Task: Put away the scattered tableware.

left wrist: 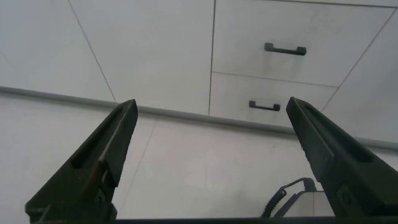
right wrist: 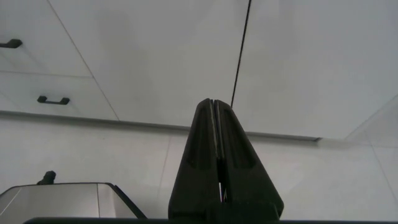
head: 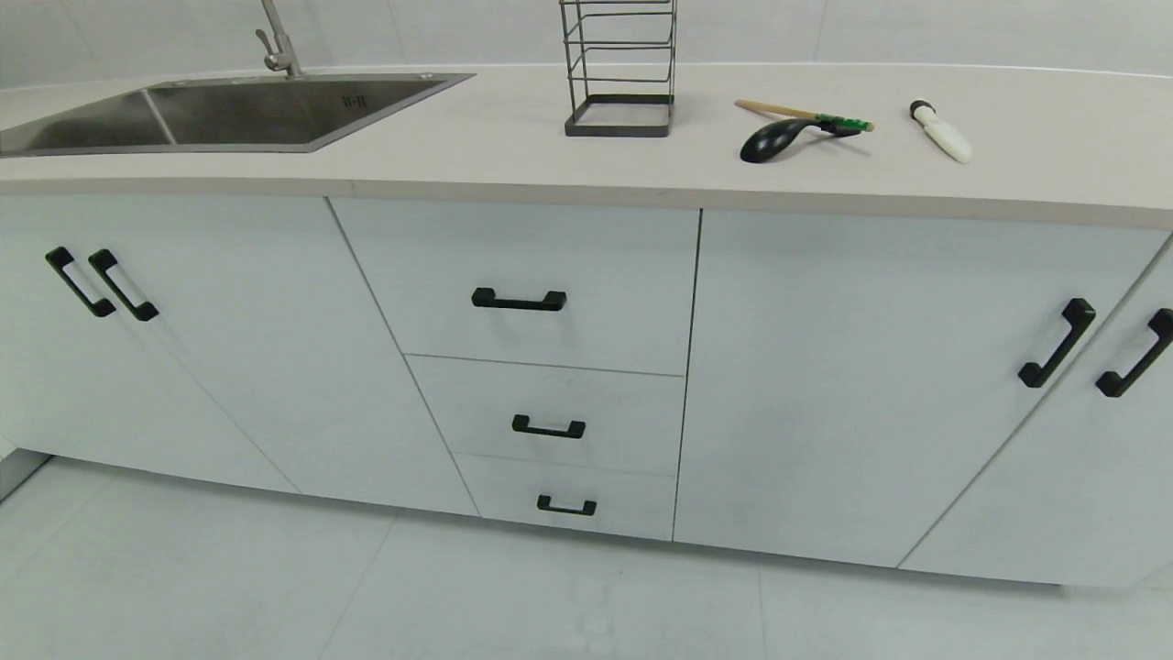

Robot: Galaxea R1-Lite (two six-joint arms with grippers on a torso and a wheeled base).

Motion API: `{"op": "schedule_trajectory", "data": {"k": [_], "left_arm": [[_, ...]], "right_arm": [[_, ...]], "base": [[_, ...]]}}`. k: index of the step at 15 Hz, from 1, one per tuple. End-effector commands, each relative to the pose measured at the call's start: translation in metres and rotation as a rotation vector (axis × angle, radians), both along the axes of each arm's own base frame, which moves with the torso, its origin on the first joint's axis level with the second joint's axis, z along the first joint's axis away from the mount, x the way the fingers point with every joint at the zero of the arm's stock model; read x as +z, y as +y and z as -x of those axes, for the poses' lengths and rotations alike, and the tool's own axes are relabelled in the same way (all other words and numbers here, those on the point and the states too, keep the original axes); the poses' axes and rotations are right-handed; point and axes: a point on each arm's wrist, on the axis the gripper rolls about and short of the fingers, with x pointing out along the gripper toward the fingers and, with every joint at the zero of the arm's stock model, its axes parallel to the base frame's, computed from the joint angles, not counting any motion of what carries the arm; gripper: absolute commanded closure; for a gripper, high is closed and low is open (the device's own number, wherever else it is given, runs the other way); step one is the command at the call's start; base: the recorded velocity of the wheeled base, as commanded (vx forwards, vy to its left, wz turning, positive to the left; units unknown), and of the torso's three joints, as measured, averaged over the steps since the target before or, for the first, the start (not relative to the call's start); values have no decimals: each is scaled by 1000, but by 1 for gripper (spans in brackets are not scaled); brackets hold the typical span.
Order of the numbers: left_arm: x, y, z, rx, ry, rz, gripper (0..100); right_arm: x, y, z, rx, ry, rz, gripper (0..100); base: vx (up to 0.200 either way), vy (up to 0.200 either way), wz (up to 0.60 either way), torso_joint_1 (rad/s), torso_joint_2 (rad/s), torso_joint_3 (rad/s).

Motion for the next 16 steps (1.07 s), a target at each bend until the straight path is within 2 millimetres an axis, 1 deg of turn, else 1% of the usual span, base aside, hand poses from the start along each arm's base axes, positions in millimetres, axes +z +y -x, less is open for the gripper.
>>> {"op": "schedule_trajectory", "data": {"k": [1, 5, 13, 16], "left_arm": [[0, 0, 0, -2, 0, 1, 0], [0, 0, 0, -2, 0, 1, 0], [0, 0, 0, -2, 0, 11, 0], [0, 0, 0, -2, 0, 6, 0]], "right_arm": [[0, 0, 0, 0, 2, 1, 100], [0, 0, 0, -2, 2, -1, 100], [0, 0, 0, -2, 2, -1, 100], [0, 0, 0, -2, 2, -4, 100]], "base": [[0, 0, 0, 0, 0, 0], [0, -200, 0, 6, 6, 0], [0, 0, 0, 0, 0, 0], [200, 0, 0, 7, -4, 4]]}}
